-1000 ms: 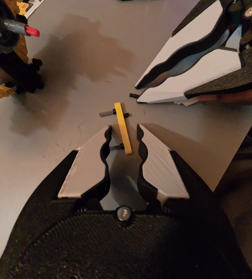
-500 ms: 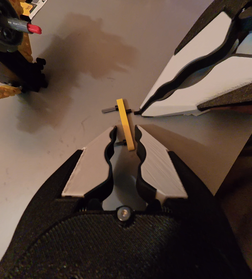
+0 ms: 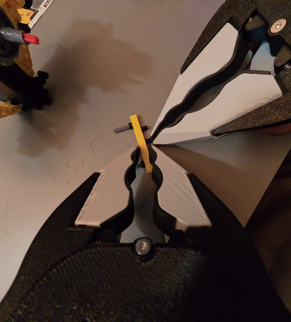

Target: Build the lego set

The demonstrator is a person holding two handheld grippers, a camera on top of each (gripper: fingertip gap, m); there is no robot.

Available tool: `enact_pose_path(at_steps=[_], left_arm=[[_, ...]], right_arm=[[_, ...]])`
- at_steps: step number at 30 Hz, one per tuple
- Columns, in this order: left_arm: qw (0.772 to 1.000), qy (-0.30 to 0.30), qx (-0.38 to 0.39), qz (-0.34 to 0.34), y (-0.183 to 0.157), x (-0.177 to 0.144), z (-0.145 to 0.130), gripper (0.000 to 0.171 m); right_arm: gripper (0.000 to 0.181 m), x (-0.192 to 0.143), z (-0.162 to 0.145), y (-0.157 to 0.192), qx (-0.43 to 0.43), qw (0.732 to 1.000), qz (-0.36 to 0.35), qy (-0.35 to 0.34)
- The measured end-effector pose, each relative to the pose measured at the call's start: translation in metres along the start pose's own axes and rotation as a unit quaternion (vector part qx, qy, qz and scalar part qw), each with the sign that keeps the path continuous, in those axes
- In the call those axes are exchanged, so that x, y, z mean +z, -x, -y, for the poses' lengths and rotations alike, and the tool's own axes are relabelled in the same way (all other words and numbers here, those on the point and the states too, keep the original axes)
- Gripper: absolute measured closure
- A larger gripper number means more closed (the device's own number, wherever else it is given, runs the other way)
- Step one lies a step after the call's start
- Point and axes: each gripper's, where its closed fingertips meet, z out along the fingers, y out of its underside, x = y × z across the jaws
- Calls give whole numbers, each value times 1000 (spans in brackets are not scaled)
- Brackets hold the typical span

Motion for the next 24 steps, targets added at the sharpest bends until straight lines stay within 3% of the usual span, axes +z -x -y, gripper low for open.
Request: enact_pose_path(at_steps=[17,24], left_arm=[[1000,3,-9,-2,0,0,-1,164],[1000,2,11,0,-2,1,-1,165]], right_arm=[[179,1,1,0,-7,999,35,10],[181,2,5,1,112,986,123,-1]])
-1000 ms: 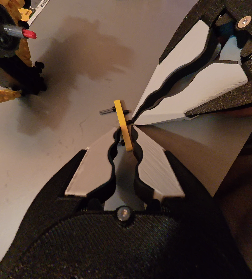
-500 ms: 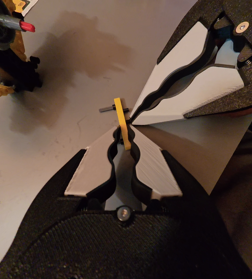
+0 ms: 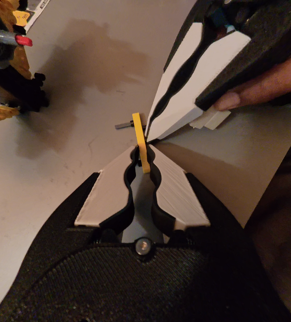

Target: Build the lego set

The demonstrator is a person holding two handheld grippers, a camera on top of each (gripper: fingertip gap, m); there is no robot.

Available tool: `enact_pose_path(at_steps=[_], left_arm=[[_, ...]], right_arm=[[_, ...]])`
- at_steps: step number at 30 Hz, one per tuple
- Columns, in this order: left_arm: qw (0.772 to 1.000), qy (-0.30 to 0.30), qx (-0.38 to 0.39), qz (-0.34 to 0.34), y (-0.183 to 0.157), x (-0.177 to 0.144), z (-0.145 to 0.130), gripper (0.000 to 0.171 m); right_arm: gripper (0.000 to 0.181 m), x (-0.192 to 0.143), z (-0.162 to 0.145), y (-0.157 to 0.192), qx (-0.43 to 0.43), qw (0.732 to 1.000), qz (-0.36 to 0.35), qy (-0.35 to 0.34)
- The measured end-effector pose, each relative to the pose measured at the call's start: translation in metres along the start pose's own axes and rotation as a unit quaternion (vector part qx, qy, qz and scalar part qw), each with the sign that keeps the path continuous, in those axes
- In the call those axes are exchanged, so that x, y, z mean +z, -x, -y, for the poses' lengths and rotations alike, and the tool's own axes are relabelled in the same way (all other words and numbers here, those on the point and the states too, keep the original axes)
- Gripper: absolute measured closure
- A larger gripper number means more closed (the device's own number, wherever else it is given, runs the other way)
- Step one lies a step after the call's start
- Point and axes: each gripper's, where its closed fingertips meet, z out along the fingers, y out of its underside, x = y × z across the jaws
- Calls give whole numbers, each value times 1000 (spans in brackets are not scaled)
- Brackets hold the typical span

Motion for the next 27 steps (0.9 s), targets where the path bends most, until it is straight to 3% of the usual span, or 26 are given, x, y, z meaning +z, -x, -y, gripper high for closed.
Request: enact_pose_path(at_steps=[3,7,14,23,27], left_arm=[[1000,0,-5,-5,0,0,0,165],[1000,0,3,-5,1,0,0,165],[1000,-1,-11,-17,-1,1,1,164],[1000,-2,-7,-27,0,0,1,164],[999,-7,-4,-38,-2,-1,2,138]], right_arm=[[181,0,0,0,-8,1000,2,9],[181,1,1,-1,-74,996,-41,17],[179,-3,0,-2,-116,988,-98,-9],[158,-35,-1,-15,-131,985,-100,-52],[143,-33,-2,-22,-155,984,-77,-32]])
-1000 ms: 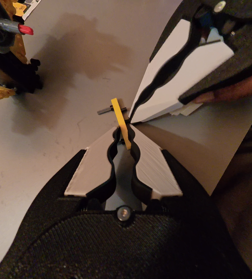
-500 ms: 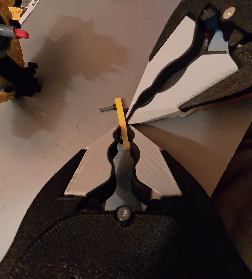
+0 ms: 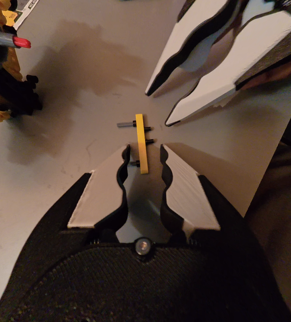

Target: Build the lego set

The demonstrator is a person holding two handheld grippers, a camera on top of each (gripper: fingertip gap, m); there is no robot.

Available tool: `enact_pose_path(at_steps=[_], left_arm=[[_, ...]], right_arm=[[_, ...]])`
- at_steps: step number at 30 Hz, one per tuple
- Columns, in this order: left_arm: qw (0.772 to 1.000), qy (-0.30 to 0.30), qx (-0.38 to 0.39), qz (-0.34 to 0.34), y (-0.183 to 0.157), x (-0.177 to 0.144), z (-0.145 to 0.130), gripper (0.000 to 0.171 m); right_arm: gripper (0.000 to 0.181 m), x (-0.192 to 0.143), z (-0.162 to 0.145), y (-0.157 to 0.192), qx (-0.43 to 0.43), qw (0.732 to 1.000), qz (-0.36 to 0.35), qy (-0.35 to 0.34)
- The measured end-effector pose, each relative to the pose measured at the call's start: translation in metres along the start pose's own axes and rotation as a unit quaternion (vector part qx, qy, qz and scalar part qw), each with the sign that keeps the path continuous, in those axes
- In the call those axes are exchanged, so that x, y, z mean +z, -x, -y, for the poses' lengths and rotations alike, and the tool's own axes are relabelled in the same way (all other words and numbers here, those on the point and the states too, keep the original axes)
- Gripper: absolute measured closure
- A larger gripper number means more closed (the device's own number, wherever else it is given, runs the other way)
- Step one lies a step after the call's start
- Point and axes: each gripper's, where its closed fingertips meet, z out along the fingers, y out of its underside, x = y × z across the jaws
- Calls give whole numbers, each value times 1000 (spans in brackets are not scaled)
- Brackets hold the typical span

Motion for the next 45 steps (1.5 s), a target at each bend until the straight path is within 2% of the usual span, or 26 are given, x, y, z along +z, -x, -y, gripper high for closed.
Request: enact_pose_path(at_steps=[4,6,10,13,19,37,45], left_arm=[[1000,7,6,4,-1,2,-1,135],[1000,5,8,9,0,3,1,142],[1000,5,8,20,4,4,2,152],[1000,5,5,14,4,4,2,156],[1000,5,-6,6,5,4,2,157],[1000,10,9,16,5,4,3,159],[1000,10,-15,-18,8,5,5,158]], right_arm=[[141,12,0,-7,-74,997,11,25],[141,17,1,-6,-104,994,33,32],[140,21,3,-2,-107,987,108,41],[152,24,4,-1,-120,983,132,47],[157,27,4,0,-166,980,104,43],[159,26,4,0,-152,985,76,43],[156,27,5,-4,-142,986,81,43]])
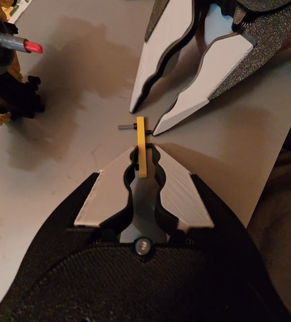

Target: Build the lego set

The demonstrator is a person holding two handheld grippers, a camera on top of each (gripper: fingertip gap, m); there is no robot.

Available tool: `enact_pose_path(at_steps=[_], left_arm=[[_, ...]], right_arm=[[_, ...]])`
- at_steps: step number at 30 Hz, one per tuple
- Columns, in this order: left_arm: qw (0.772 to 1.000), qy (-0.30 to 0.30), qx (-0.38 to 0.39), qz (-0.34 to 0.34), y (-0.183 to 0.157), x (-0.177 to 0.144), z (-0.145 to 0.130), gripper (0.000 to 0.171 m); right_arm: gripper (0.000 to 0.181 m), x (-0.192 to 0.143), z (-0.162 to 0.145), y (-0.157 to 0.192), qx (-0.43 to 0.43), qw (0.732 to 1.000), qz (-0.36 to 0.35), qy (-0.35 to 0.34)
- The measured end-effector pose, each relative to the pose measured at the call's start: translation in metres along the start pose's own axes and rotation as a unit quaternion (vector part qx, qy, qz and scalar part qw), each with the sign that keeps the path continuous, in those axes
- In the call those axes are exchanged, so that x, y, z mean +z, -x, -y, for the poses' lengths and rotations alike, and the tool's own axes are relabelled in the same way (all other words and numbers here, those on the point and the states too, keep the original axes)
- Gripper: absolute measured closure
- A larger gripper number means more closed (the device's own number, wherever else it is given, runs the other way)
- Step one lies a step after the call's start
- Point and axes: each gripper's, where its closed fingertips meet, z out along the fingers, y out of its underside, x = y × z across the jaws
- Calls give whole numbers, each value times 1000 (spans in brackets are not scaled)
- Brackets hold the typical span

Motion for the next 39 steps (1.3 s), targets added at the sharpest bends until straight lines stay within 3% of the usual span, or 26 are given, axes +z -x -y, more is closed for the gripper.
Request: enact_pose_path(at_steps=[4,7,12,19,24,30,39], left_arm=[[1000,-15,0,-12,0,-5,16,164],[1000,-12,14,1,9,-8,26,165],[1000,-2,19,-5,21,2,26,165],[996,-72,-6,-54,23,0,56,165],[987,-123,39,-94,12,0,71,165],[970,-190,11,-154,-4,-18,80,165],[953,-190,-46,-230,-12,-23,81,165]], right_arm=[[133,-14,6,-33,-39,995,-89,-37],[140,-33,15,-50,-36,989,-114,-92],[139,-40,12,-66,15,987,-116,-108],[140,-58,21,-86,27,969,-187,-157],[147,-80,21,-102,45,950,-240,-195],[148,-96,7,-114,46,944,-276,-175],[149,-107,-3,-129,47,932,-321,-160]])
